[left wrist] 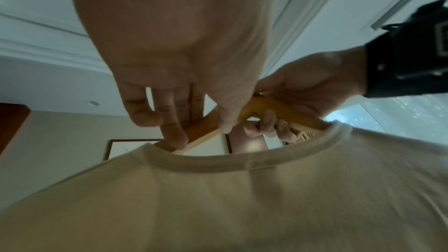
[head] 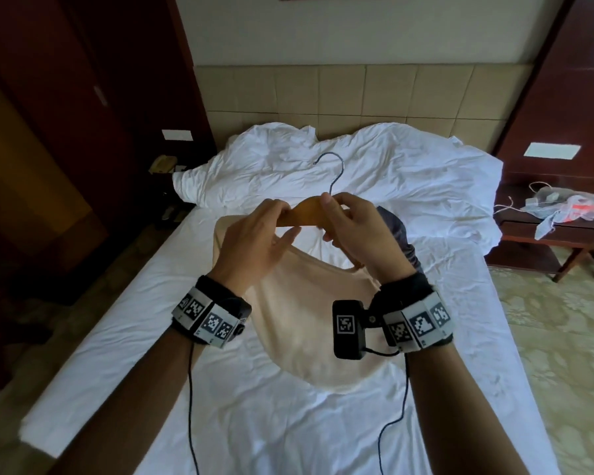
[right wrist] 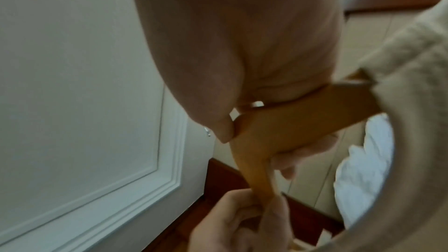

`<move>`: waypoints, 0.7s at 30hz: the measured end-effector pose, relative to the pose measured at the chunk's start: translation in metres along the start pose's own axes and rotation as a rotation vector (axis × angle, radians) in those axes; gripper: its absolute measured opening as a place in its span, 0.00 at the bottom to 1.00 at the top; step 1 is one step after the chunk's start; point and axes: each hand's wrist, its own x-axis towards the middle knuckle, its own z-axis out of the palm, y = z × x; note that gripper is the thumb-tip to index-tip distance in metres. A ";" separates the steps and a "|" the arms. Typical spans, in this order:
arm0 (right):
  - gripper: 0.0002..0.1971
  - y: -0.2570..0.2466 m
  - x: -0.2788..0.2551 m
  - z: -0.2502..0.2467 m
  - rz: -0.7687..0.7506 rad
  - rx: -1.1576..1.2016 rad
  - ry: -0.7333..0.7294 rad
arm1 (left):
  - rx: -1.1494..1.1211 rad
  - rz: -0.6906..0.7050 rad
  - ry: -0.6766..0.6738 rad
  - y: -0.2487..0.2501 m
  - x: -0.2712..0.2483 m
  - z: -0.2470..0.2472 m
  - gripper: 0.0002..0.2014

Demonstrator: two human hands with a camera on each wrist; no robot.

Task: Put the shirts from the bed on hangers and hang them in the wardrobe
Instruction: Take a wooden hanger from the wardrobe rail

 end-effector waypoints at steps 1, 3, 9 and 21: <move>0.20 -0.003 0.000 0.003 0.046 0.028 -0.073 | 0.027 -0.006 -0.001 0.000 -0.003 -0.002 0.14; 0.21 -0.009 -0.002 0.010 0.115 0.053 -0.251 | 0.079 -0.006 -0.025 -0.005 -0.011 -0.006 0.12; 0.17 -0.022 -0.016 0.055 0.152 0.187 -0.546 | 0.084 -0.179 -0.117 -0.031 -0.056 -0.025 0.14; 0.23 -0.131 -0.040 0.200 0.016 0.172 -0.591 | -0.735 -0.594 -0.316 -0.121 -0.148 -0.167 0.14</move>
